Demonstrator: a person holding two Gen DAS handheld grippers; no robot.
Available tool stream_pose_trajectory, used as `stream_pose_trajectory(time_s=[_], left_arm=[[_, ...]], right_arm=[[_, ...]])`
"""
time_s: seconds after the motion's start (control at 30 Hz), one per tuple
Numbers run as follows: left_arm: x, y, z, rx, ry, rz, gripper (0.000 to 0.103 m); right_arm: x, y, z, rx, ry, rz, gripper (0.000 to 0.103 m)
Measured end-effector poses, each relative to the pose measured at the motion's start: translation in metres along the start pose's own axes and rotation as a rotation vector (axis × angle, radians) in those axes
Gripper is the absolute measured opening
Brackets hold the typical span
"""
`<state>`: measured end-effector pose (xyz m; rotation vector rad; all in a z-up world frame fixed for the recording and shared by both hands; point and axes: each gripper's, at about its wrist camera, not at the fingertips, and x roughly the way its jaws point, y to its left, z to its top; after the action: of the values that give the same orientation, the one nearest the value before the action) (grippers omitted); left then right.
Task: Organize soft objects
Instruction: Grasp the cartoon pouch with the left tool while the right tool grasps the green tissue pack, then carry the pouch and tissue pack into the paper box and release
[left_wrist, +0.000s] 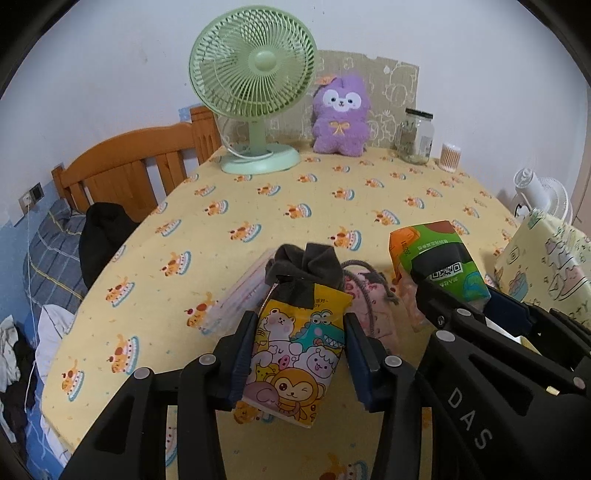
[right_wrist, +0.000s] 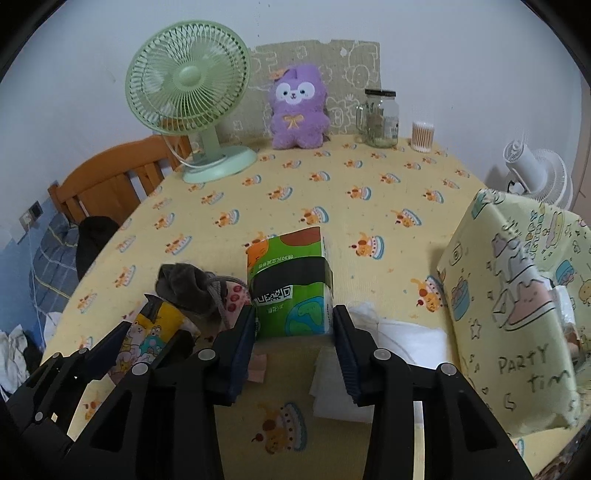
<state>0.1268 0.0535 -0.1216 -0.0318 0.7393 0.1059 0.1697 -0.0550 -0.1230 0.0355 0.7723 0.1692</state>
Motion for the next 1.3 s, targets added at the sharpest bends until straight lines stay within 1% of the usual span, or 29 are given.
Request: stream_pose_trajectory(time_s=[0.43,0.7,1.0,1.3], left_arm=[[-0.04,-0.002,0.01,-0.001,-0.076,0.002,0.047],[-0.066,-0.005,0.017,0.004,-0.121,-0.014,0.047],[-0.09,-0.015,0.022,0.013,-0.163,-0.032,0.047],[-0.104,-0.032,0.026,0.026,-0.189,-0.048,0.047]], right_arm=[[-0.045,0.003,0.008,-0.006,-0.073,0.018,0.045],[-0.073,0.002,0.016,-0.005,-0.119,0.019,0.045],[-0.104,-0.007,0.02,-0.002,-0.166,0.005,0.045],[-0.122,-0.022,0.023,0.004,-0.195,-0.003,0.045]])
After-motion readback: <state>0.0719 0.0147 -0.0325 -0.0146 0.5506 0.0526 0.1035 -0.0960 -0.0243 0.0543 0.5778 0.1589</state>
